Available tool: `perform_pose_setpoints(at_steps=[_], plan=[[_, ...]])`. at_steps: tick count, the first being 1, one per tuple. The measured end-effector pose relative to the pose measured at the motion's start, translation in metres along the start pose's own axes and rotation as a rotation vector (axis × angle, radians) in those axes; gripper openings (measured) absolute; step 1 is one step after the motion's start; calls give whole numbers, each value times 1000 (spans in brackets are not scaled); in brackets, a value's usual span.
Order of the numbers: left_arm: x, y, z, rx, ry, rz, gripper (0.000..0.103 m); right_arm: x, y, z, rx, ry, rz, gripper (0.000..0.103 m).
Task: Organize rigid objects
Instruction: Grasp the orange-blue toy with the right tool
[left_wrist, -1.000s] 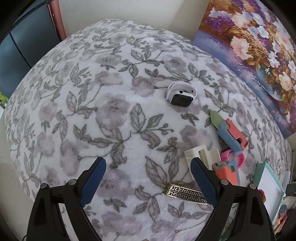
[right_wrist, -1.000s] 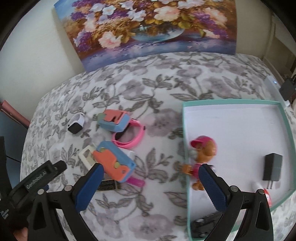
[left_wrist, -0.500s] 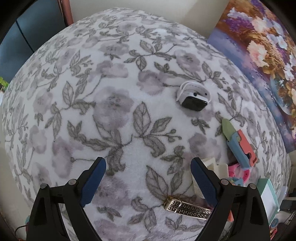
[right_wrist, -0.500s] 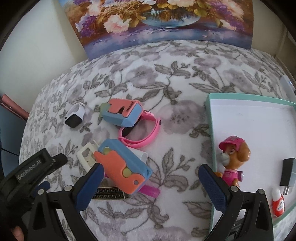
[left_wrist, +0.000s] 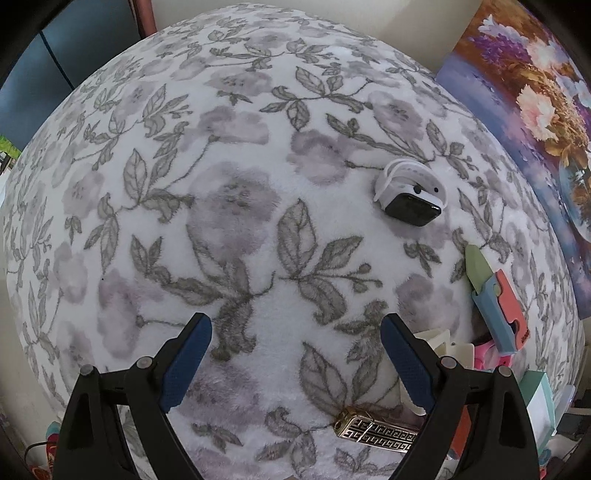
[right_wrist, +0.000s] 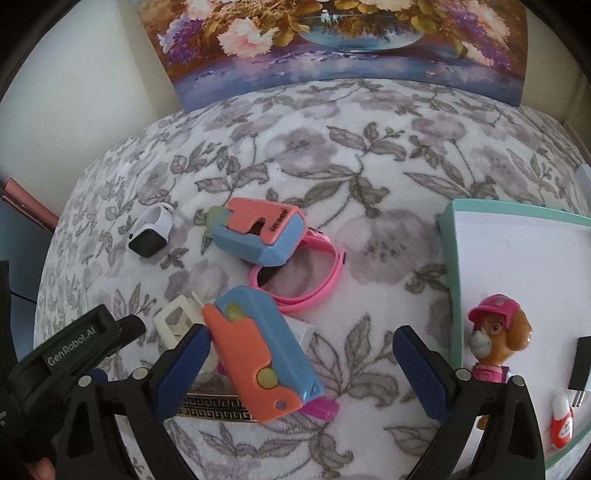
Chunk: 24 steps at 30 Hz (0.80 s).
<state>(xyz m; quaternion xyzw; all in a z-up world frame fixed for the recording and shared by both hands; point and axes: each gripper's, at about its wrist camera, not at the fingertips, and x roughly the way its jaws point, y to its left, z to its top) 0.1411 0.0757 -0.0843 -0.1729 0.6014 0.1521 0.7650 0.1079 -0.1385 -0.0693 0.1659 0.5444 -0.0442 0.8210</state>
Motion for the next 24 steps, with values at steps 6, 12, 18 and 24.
perform_pose_setpoints(at_steps=[6,12,18,24], plan=[[1,6,0,-5,2,-9,93,-5,4,-1,-9,0,28,81],[-3,2,-1,1,-2,-9,93,-8,8,-2,-23,1,50,70],[-5,-2,-3,9,-4,-8,93,-12,14,-2,-56,2,45,61],[-10,0,-3,11,-11,-12,93,-12,15,-2,-75,10,37,61]])
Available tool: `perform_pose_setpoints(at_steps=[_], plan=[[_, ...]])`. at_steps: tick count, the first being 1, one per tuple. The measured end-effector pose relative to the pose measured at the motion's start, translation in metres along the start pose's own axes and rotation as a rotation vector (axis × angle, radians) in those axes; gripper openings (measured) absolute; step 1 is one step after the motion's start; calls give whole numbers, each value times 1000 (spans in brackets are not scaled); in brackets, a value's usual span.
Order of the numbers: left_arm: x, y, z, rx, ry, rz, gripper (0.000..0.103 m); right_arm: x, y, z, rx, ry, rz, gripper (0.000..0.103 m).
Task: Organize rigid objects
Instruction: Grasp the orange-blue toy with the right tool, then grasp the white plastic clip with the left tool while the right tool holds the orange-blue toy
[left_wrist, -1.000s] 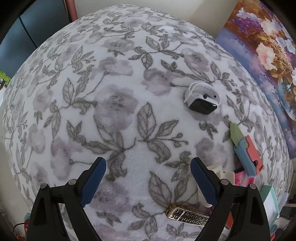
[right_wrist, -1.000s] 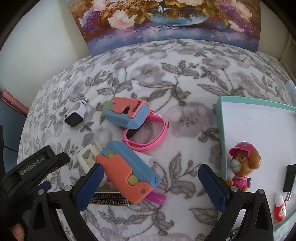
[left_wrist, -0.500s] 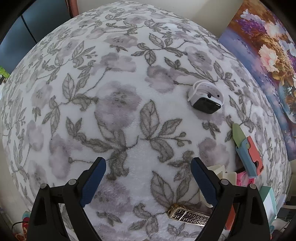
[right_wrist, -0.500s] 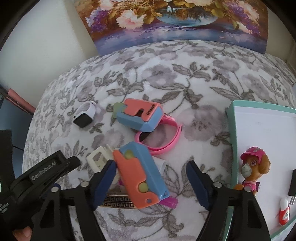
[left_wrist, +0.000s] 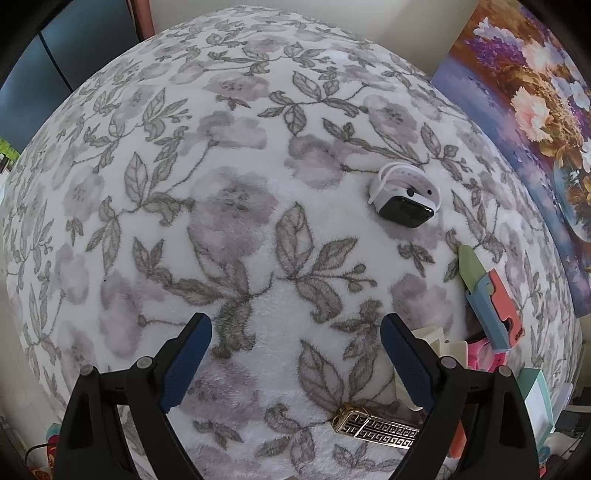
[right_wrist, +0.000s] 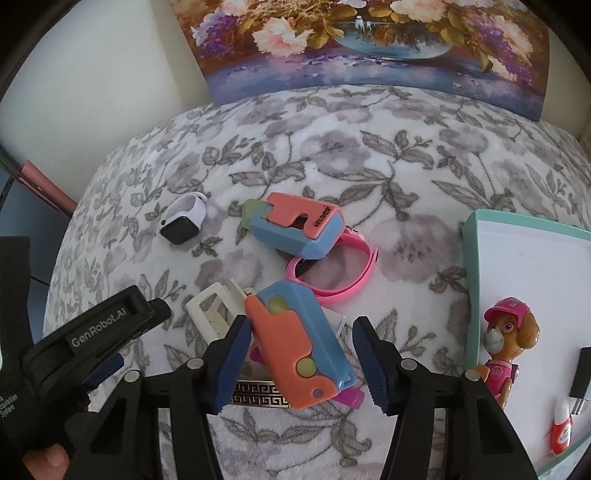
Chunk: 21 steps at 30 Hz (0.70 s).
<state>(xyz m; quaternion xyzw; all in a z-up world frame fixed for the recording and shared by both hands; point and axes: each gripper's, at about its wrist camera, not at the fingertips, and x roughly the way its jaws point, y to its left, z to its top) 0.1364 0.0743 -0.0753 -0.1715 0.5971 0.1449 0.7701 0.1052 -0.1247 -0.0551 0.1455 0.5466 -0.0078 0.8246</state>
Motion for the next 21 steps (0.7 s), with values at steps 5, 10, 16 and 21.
perform_pose_setpoints(at_steps=[5,10,16,21], plan=[[-2,1,0,2,5,-6,93,1,3,-1,-25,8,-12,61],[-2,2,-1,5,5,-7,93,5,5,-3,-44,25,-26,61],[4,1,-2,14,18,-6,93,9,4,-5,-41,37,-30,55],[6,2,-3,15,21,-16,93,8,0,-5,-26,39,-5,47]])
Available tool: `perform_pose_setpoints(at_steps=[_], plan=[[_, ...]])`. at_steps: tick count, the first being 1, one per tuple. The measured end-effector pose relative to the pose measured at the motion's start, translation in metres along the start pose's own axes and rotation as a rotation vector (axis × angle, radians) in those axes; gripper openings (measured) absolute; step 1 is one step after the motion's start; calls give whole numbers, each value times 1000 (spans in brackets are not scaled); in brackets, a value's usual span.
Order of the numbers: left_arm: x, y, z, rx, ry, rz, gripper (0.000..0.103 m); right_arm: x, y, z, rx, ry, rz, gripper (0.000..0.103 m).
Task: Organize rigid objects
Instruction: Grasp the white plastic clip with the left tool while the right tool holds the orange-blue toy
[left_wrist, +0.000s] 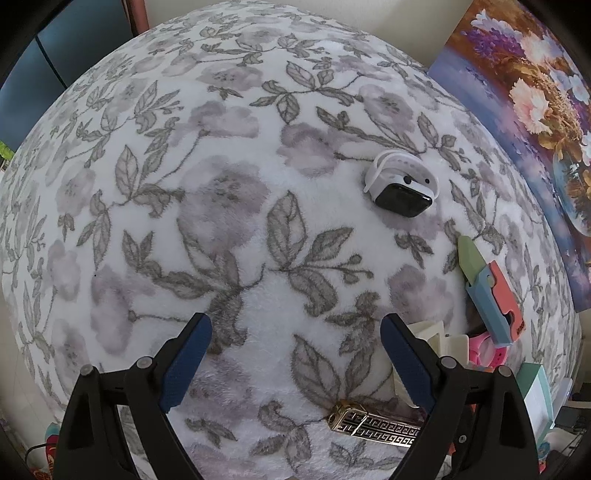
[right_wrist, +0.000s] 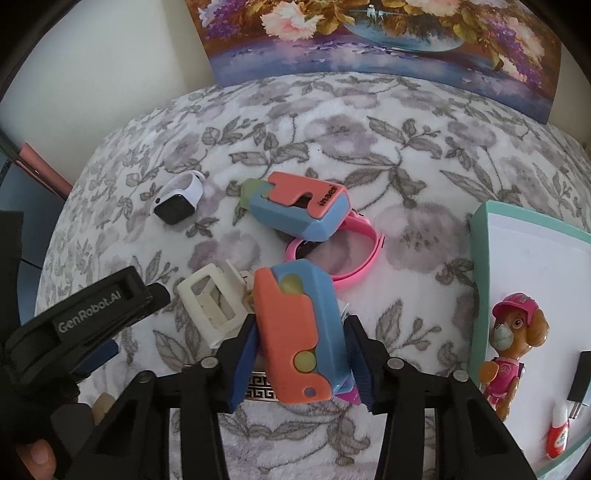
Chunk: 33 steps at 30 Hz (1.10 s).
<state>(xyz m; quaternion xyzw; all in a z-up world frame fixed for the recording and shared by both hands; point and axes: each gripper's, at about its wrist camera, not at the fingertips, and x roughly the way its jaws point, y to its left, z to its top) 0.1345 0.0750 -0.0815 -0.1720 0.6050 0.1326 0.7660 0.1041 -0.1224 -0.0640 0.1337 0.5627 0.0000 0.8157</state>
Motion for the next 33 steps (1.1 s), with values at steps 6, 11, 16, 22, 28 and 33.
perform_pose_setpoints(at_steps=[6,11,16,22,28,33], plan=[[-2,-2,1,5,0,-18,93,-3,-10,1,38,2,6,45],[-8,-12,2,38,-16,-50,93,-8,-23,4,78,-5,19,45],[-10,-31,-2,100,-29,-103,93,-14,-37,5,121,-9,31,45],[-4,-55,-9,172,-34,-139,93,-26,-52,6,162,-22,44,45],[-1,-73,-16,221,-53,-155,93,-29,-59,5,191,-23,51,45],[1,-83,-19,261,-58,-149,93,-29,-65,3,209,-17,51,45]])
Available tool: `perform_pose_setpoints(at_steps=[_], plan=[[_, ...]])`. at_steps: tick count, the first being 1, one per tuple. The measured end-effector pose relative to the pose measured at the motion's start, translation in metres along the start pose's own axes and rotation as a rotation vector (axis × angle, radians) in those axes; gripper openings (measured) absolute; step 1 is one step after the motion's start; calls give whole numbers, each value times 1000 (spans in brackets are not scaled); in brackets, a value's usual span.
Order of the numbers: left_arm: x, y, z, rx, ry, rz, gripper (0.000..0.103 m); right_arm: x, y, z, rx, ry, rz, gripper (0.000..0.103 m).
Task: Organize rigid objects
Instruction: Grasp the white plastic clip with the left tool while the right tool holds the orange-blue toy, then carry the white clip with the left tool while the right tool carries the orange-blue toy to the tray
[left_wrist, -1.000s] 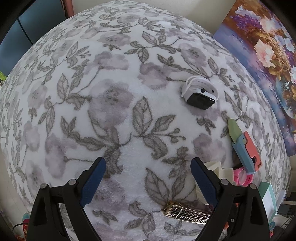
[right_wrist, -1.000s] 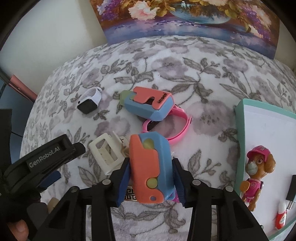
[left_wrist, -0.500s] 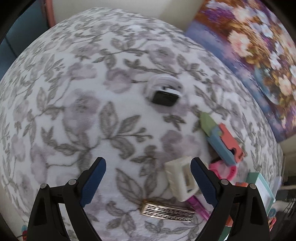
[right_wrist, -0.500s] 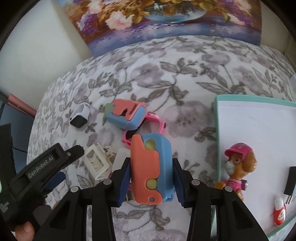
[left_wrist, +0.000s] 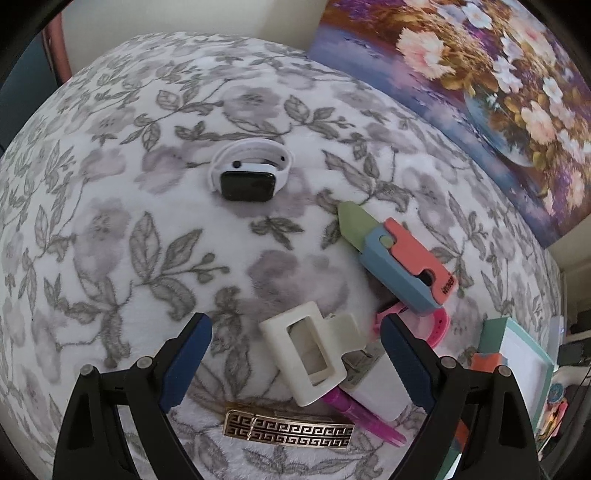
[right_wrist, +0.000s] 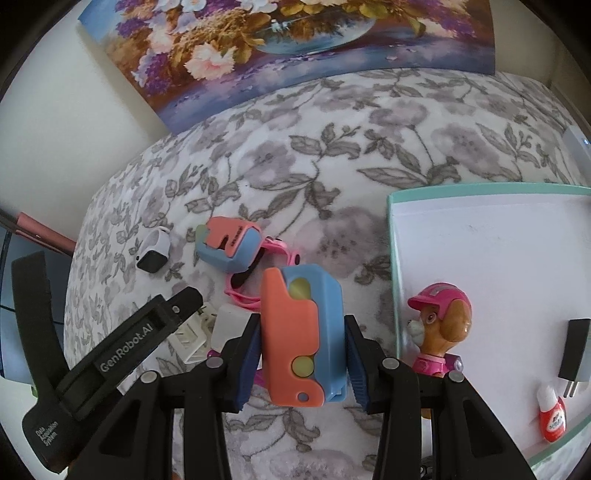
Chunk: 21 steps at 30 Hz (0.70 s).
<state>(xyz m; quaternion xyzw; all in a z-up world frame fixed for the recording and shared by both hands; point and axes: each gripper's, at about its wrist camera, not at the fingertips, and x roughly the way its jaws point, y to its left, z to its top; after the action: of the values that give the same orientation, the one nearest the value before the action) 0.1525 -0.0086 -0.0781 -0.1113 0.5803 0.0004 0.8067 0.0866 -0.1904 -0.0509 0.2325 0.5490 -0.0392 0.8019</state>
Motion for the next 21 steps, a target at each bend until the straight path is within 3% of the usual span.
perform_pose_setpoints(at_steps=[7,8,14,21], plan=[[6,-2,-1,25,8,10,72,0,-3,0,12,3,2,45],[6,-2,-1,28,8,4,62,0,-3,0,15,4,2,45],[0,-3,-2,42,-9,1,61,-1,-4,0,21,3,-1,45],[-38,-2,8,39,-100,-14,61,-18,-4,3,26,-22,6,45]])
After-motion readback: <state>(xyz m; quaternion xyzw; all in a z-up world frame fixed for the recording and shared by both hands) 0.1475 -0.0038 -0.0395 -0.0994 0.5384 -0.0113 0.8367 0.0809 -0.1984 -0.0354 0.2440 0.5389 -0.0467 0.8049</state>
